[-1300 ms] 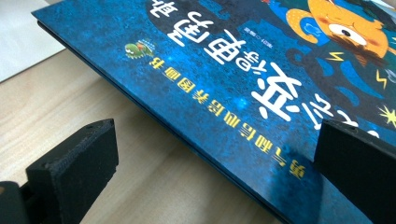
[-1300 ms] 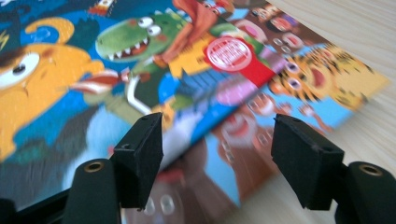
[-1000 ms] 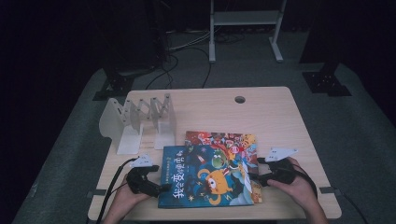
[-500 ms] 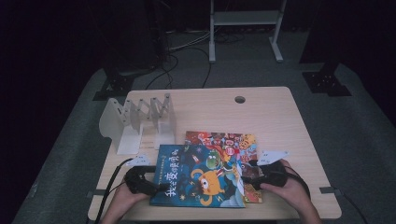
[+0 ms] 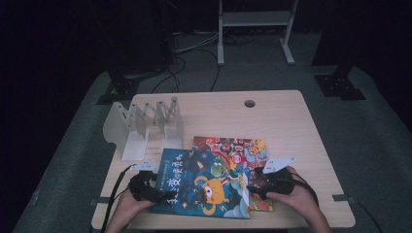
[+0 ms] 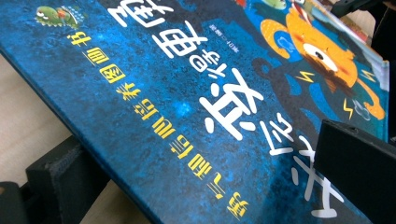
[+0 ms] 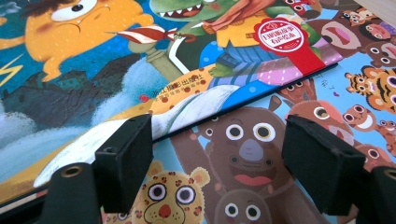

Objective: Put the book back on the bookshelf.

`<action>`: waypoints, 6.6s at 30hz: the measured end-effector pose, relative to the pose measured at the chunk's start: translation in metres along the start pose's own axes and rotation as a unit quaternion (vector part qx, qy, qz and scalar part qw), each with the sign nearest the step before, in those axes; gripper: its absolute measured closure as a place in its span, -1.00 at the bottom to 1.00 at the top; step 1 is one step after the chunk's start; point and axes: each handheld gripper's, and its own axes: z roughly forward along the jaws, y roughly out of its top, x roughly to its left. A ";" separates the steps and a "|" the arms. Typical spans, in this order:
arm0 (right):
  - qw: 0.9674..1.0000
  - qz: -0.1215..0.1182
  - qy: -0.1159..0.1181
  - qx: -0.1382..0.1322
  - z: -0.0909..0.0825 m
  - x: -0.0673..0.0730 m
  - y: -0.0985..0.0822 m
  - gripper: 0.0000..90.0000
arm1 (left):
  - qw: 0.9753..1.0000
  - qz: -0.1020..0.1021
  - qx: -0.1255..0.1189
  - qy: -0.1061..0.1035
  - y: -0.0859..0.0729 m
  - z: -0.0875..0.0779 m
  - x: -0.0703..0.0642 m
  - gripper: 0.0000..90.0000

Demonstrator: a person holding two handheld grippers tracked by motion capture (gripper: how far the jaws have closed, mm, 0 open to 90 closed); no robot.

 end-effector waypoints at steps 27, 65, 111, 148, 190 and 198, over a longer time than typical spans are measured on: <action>1.000 -0.011 0.002 0.010 0.013 0.011 0.012 -0.61 | 0.997 0.068 -0.018 0.006 0.081 -0.051 -0.030 -0.95; 1.000 0.003 -0.009 0.005 0.041 0.044 0.035 -0.70 | 0.992 0.052 0.111 -0.020 0.207 -0.061 -0.012 0.30; 0.950 0.198 -0.241 0.002 -0.025 -0.079 -0.054 -0.51 | 0.981 0.104 0.147 0.071 0.272 -0.124 -0.066 0.83; 0.943 0.215 -0.252 0.008 -0.021 -0.084 -0.058 -0.73 | 0.981 -0.025 0.100 0.166 0.172 -0.263 -0.011 0.83; 0.943 0.215 -0.252 0.008 -0.021 -0.084 -0.058 -0.73 | 0.942 -0.133 0.074 0.298 0.210 -0.222 0.082 0.83; 0.944 0.214 -0.252 0.008 -0.021 -0.084 -0.058 -0.73 | 0.939 -0.137 0.079 0.305 0.213 -0.215 0.084 0.82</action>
